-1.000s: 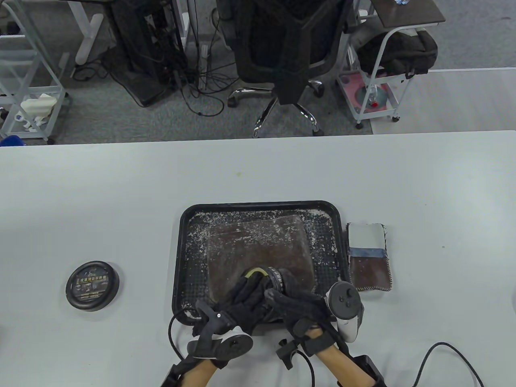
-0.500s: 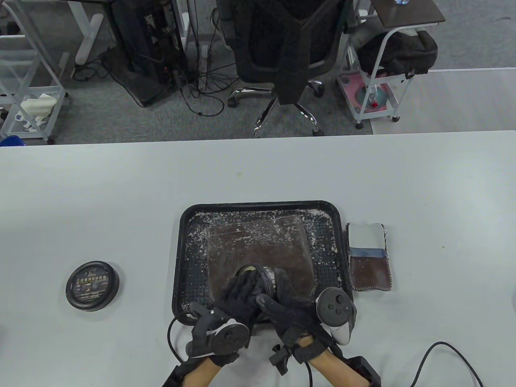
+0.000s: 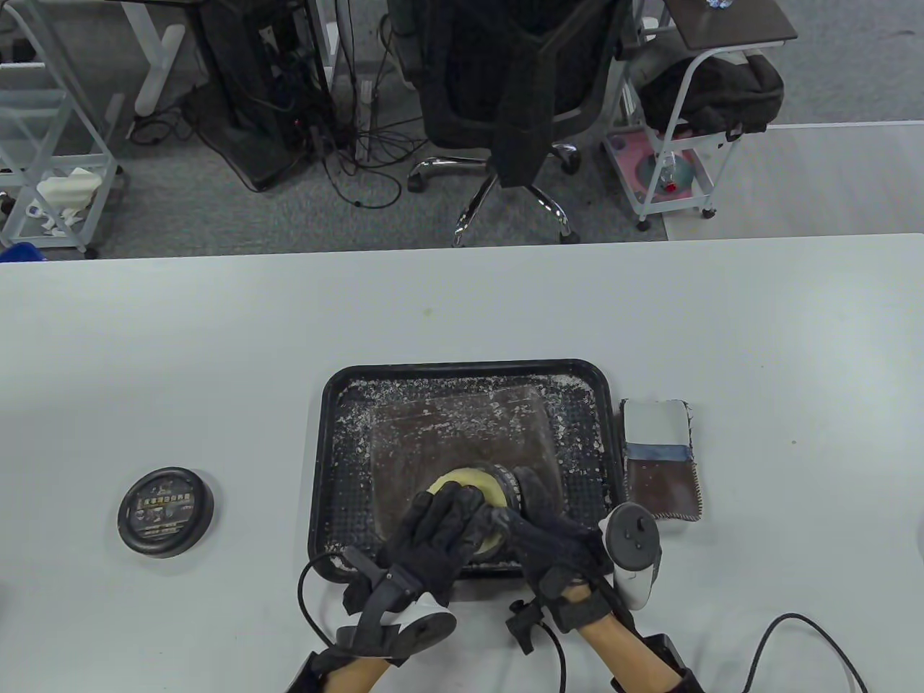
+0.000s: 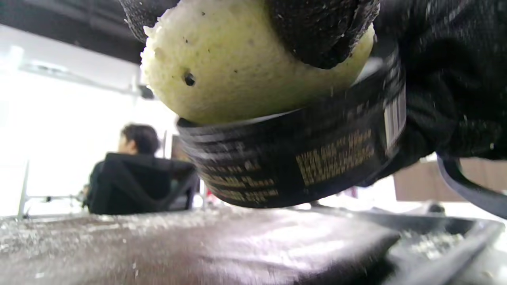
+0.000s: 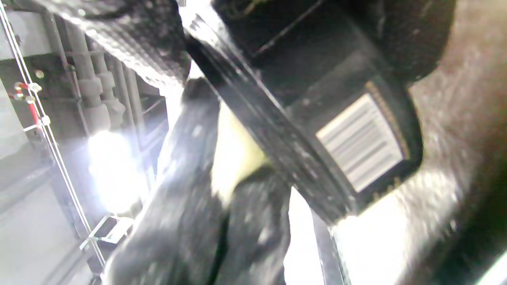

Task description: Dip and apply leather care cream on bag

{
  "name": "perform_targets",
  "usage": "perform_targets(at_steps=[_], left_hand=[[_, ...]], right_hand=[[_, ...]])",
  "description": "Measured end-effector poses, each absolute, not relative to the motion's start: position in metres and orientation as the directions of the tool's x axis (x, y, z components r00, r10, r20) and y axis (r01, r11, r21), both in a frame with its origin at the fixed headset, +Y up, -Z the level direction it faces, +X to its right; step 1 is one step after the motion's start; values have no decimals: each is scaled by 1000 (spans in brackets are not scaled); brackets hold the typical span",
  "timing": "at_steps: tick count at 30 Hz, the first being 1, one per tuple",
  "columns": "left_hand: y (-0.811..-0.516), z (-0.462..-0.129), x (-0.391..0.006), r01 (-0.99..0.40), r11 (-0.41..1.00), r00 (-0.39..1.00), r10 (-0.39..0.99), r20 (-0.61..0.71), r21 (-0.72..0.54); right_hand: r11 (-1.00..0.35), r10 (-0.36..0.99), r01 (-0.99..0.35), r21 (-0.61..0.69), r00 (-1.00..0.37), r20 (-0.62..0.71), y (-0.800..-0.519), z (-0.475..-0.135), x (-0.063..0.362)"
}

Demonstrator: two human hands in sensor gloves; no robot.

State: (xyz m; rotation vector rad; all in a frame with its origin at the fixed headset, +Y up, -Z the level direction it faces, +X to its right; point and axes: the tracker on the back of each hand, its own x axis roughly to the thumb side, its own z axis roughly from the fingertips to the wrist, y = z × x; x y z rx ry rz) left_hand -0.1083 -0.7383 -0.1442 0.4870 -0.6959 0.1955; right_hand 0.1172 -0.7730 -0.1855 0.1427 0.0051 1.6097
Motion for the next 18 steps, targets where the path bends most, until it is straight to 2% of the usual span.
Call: perform_targets(at_steps=[6,9,12,18], left_hand=[[-736,-143,-126,-388,831,773,58,631,399],[-741,-145,-132,-367,846,782,56,621,386],[-746,-147,-136,-345,859,790,47,611,380],[-747,-148,-137,-340,859,795,45,605,383]], right_hand=[[36,993,-997,-65,29,112,-767,-189,162],[69,983,-978,-196,33,179,-757,-189,195],[70,969,-934,-351,-19,245,-746,-188,237],[61,982,-836,-545,-46,181,-746,-186,317]])
